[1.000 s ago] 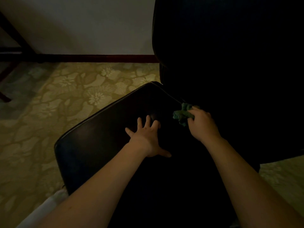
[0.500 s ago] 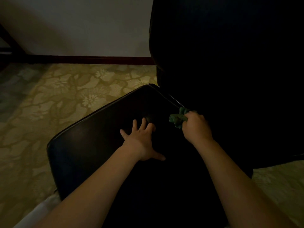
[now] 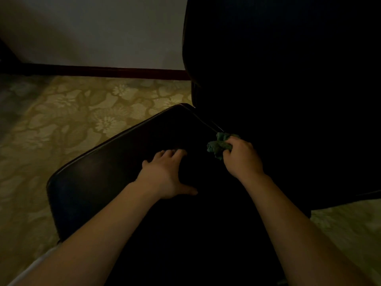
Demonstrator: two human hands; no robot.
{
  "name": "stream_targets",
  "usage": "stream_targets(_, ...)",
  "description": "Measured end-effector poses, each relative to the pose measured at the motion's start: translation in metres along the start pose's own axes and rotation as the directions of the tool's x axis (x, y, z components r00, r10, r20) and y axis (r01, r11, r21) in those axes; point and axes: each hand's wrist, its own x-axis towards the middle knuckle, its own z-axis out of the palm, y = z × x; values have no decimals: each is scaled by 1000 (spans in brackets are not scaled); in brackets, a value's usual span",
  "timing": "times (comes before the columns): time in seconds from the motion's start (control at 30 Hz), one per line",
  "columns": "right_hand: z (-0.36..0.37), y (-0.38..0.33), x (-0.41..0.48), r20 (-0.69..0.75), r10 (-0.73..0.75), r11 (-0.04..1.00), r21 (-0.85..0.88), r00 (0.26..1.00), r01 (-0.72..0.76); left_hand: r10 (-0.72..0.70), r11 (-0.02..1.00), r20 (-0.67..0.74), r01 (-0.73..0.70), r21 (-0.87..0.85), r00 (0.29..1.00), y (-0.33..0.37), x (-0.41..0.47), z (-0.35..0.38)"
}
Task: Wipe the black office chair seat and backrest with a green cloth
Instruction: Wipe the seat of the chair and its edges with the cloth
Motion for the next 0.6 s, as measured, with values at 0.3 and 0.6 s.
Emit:
stream_targets(0.3, 4, -8, -2, 12, -94, 982, -165, 995, 95, -53, 998, 70, 51, 24, 996, -26, 1, 1)
stream_targets(0.6, 20, -54, 21, -21, -190, 970, -158, 982, 185, -89, 996, 110, 91, -12, 990, -25, -4, 0)
